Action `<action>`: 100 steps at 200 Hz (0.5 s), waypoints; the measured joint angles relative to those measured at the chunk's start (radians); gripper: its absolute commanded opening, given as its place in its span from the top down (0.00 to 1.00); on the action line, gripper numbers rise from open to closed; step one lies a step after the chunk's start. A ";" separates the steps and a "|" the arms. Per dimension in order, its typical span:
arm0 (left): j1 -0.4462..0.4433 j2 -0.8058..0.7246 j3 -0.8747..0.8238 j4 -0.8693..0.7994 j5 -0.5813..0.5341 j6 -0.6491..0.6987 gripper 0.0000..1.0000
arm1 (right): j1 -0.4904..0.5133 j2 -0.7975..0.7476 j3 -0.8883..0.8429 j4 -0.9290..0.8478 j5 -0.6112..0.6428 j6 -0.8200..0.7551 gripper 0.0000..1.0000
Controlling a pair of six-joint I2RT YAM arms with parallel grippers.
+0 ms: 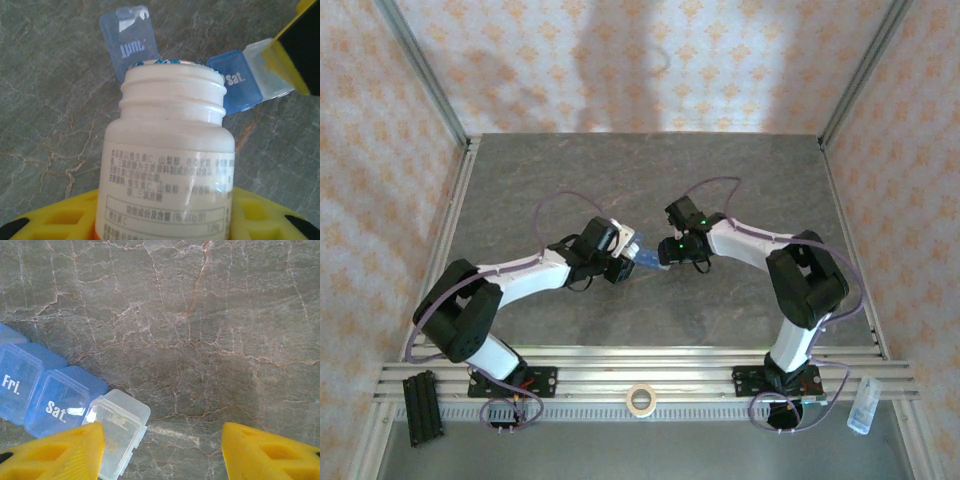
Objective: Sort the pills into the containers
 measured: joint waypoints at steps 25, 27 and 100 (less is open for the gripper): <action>0.000 0.027 0.039 -0.048 -0.010 0.003 1.00 | 0.000 0.002 0.000 0.000 0.000 0.000 0.37; 0.000 0.028 0.042 -0.052 -0.011 0.003 1.00 | 0.000 0.002 0.000 0.000 0.000 0.000 0.37; 0.000 0.077 0.117 -0.166 -0.033 0.011 1.00 | 0.000 0.003 0.002 0.000 0.000 0.000 0.37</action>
